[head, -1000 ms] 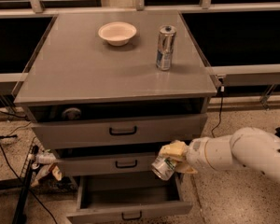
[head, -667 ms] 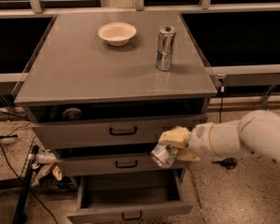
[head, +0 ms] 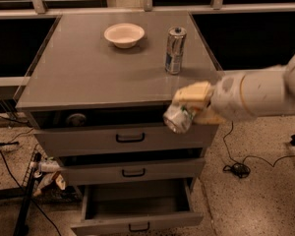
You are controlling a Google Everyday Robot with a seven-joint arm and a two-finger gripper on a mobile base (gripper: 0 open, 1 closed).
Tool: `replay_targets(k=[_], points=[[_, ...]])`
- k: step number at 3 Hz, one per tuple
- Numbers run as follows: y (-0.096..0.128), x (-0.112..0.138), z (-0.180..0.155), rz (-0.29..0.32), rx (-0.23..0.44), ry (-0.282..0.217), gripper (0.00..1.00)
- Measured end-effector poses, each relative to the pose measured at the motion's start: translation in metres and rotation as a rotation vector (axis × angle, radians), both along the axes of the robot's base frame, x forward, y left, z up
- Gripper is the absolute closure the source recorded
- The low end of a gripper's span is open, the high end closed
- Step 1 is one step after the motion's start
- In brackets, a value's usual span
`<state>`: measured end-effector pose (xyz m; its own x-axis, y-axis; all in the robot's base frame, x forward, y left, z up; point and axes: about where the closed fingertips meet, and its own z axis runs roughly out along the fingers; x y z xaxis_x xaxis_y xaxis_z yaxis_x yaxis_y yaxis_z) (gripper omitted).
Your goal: Pick green can from bottom drawer and place on counter
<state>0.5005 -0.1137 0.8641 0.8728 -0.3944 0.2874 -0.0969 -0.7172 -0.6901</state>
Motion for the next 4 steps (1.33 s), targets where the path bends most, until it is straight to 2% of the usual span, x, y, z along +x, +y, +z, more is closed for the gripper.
replay_targets(k=[1,2,4], points=[[-0.007,0.011,0.034,-0.015,0.015,-0.049,1.00],[-0.007,0.011,0.034,-0.015,0.015,-0.049,1.00],[0.024,0.037,0.073,0.010,0.036,-0.113,1.00]])
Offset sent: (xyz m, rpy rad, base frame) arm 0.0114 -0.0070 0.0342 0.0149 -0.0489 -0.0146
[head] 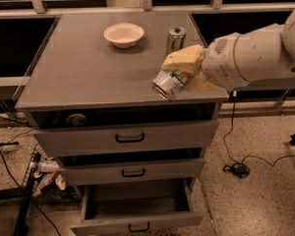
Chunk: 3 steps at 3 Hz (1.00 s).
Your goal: Pick green can from bottom drawer and place on counter
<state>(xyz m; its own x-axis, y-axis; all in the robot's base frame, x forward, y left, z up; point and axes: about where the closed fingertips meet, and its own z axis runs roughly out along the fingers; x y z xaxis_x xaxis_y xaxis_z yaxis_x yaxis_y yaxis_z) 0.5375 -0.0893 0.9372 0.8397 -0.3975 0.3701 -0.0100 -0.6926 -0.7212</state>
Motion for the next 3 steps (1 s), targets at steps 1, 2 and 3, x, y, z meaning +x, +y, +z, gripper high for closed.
replay_targets(k=[1,2,3], points=[[0.019,0.019,0.011,0.010,0.015,-0.008,1.00],[0.039,0.040,0.016,0.024,0.046,0.010,1.00],[0.064,0.067,0.012,0.048,0.090,0.079,1.00]])
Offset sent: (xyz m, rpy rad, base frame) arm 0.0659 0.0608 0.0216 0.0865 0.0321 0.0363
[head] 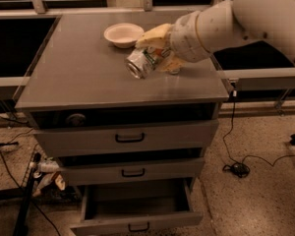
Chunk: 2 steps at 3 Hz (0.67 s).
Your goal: Pick green can from bottom drawer and place on counter
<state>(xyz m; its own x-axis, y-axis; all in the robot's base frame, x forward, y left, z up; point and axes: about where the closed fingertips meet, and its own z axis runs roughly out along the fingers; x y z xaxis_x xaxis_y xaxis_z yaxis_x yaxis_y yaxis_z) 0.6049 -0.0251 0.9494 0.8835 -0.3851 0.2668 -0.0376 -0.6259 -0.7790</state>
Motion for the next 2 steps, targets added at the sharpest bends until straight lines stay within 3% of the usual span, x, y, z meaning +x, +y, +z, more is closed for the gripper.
replay_targets(k=[2], points=[[0.030,0.027,-0.016,0.023,0.041,0.125,1.00]])
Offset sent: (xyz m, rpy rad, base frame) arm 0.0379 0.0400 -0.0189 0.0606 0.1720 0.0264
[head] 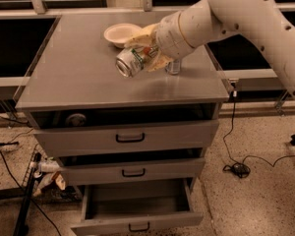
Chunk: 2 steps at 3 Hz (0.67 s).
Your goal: Pick green can from bottom drawer and place on counter
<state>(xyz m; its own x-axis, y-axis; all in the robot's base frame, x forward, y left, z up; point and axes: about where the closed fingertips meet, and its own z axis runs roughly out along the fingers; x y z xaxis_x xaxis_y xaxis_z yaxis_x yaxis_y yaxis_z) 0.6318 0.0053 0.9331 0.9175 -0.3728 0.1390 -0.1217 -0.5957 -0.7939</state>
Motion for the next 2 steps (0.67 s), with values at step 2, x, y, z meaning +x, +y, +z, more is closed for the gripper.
replay_targets(k=[2], points=[[-0.002,0.011,-0.030,-0.054,-0.021,0.124,1.00]])
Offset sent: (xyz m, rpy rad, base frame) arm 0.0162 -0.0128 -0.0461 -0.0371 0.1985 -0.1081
